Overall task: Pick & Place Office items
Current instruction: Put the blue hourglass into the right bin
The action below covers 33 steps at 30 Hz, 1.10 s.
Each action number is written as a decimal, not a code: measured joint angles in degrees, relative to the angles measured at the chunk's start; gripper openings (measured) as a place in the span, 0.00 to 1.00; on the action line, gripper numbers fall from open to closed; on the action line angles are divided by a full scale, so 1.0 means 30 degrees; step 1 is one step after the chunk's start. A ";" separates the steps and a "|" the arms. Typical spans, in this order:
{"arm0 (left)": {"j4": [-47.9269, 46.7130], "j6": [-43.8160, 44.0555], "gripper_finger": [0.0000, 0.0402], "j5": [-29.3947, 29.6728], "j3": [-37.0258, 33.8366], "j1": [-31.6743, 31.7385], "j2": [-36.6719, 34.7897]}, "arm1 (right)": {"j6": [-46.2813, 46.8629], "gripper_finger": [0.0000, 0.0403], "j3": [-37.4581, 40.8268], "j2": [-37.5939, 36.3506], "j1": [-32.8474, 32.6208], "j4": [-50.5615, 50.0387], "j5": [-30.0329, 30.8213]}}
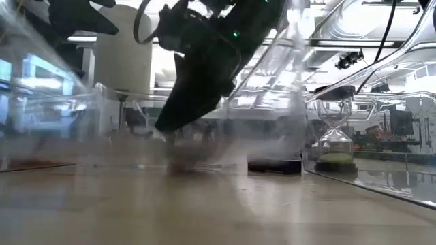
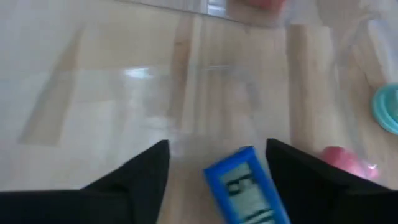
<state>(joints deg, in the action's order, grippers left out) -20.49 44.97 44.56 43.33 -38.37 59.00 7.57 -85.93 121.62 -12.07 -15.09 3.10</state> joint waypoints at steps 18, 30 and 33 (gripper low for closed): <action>0.0823 0.0000 0.60 0.0419 0.0000 0.0370 0.0000 | -0.1252 0.70 0.0043 -0.3523 -0.2654 0.0730 0.1748; 0.3623 0.0669 0.60 -0.0745 0.0015 0.1950 -0.0007 | 0.0137 0.68 0.0085 -0.7539 -0.6380 -0.5353 0.6892; 0.3545 0.0096 0.60 -0.2041 0.0015 0.3004 -0.0007 | 0.1527 0.68 0.0047 -0.8233 -0.6885 -0.6990 0.8104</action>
<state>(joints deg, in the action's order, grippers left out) -9.86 45.26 38.43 43.38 -29.36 58.98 12.15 -85.79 96.92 -32.73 -36.06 27.41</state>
